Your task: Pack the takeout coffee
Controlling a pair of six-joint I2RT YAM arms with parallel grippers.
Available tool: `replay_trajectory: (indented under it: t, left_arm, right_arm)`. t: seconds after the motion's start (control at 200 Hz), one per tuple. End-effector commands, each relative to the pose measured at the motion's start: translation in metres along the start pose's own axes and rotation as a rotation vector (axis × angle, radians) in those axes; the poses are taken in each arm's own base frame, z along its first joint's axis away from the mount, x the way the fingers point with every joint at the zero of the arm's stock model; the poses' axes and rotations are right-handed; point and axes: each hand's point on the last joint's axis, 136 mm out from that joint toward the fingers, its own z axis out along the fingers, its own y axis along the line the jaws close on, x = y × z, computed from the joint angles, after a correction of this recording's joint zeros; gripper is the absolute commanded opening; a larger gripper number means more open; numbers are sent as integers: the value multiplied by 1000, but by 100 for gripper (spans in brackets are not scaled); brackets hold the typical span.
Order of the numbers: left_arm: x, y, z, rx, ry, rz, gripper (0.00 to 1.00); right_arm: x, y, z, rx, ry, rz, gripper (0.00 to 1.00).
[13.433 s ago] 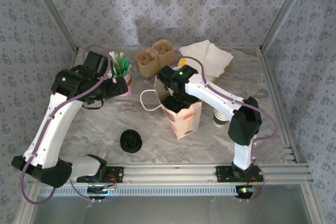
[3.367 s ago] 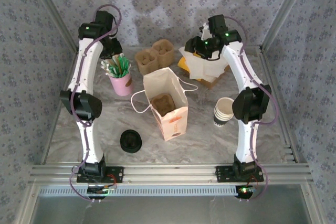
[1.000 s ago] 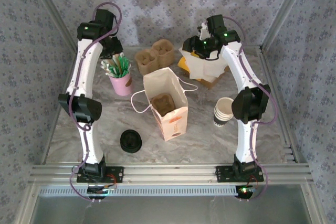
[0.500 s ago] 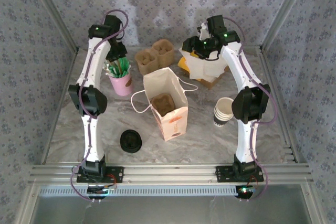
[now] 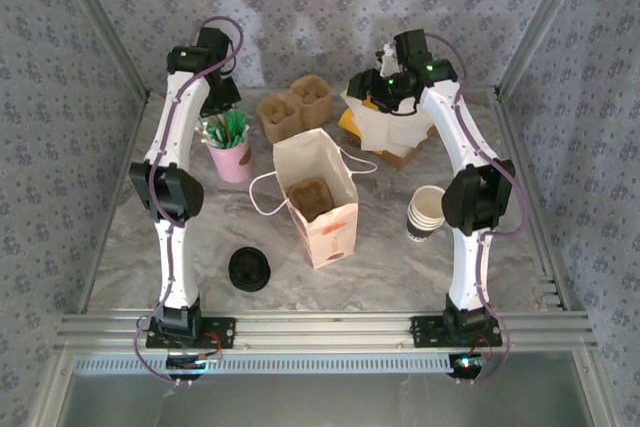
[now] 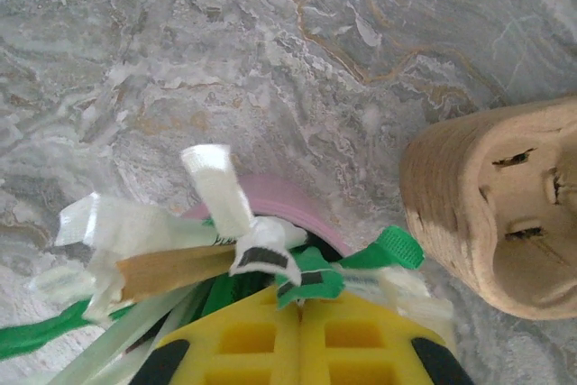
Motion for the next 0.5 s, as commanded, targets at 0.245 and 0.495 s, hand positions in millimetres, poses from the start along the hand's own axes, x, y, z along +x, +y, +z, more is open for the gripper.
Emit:
replay_trajectory:
  t: [0.245, 0.495]
  left_arm:
    - [-5, 5, -79, 49, -116, -4, 0]
    - [15, 12, -96, 43, -119, 14, 6]
  right_arm:
    - [7, 14, -7, -14, 0, -17, 58]
    - [12, 24, -14, -18, -5, -33, 58]
